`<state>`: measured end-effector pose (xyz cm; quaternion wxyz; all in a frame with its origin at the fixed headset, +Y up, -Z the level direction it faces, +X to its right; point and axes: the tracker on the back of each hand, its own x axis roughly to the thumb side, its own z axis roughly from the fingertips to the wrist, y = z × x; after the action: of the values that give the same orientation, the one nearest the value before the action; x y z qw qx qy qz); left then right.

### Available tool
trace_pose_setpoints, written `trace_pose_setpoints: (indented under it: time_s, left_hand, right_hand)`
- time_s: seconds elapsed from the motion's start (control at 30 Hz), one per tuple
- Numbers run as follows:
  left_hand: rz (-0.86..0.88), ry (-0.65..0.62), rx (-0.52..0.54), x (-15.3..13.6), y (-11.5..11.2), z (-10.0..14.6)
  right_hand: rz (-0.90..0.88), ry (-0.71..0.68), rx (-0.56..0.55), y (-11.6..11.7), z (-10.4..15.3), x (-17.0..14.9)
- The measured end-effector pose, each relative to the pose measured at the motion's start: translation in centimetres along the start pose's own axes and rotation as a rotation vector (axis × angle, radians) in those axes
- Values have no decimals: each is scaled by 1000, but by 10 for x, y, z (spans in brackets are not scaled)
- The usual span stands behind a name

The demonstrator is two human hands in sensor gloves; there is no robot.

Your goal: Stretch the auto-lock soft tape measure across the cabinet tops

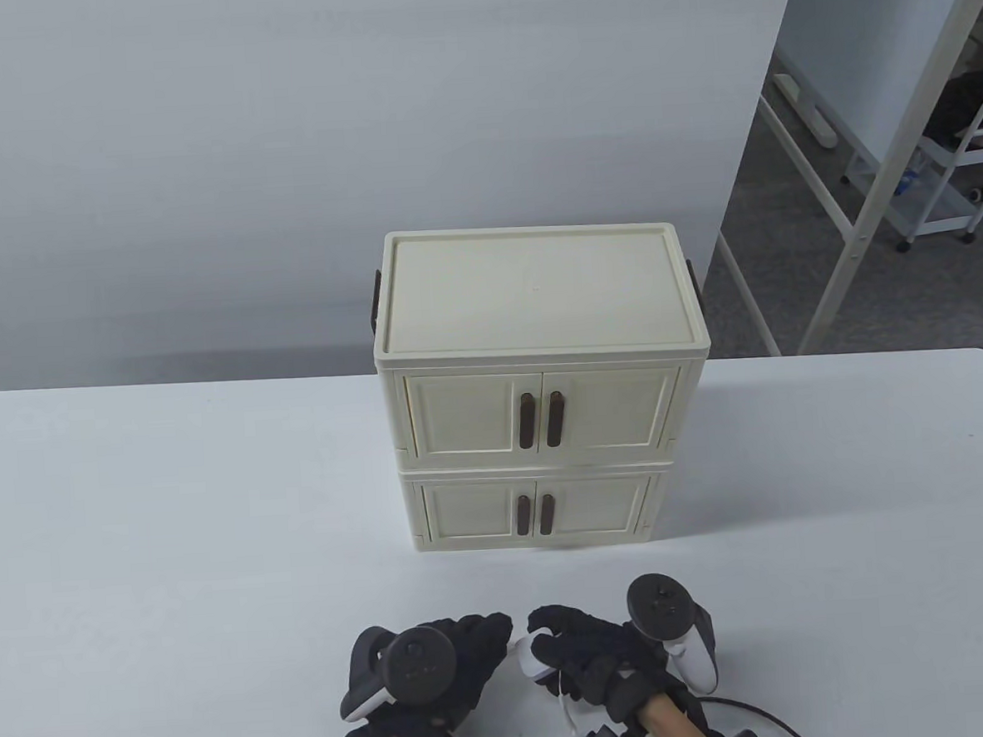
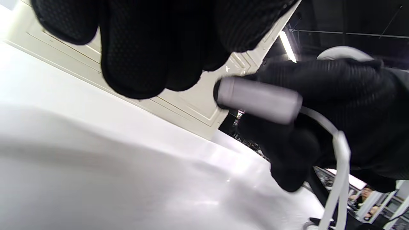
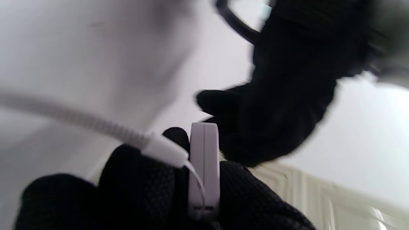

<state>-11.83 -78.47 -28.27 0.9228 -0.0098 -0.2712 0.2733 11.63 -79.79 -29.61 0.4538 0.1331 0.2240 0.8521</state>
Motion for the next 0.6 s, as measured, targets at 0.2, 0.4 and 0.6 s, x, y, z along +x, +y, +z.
trace_pose_setpoints:
  time_s: [0.2, 0.4, 0.6]
  left_hand:
    - [4, 29, 26, -8, 3, 2]
    - [-62, 32, 51, -13, 15, 4]
    - [-97, 3, 36, -9, 49, 24]
  right_hand:
    - [491, 5, -77, 10, -4, 9]
    - [812, 59, -139, -8, 5, 13]
    - [665, -229, -204, -60, 57, 28]
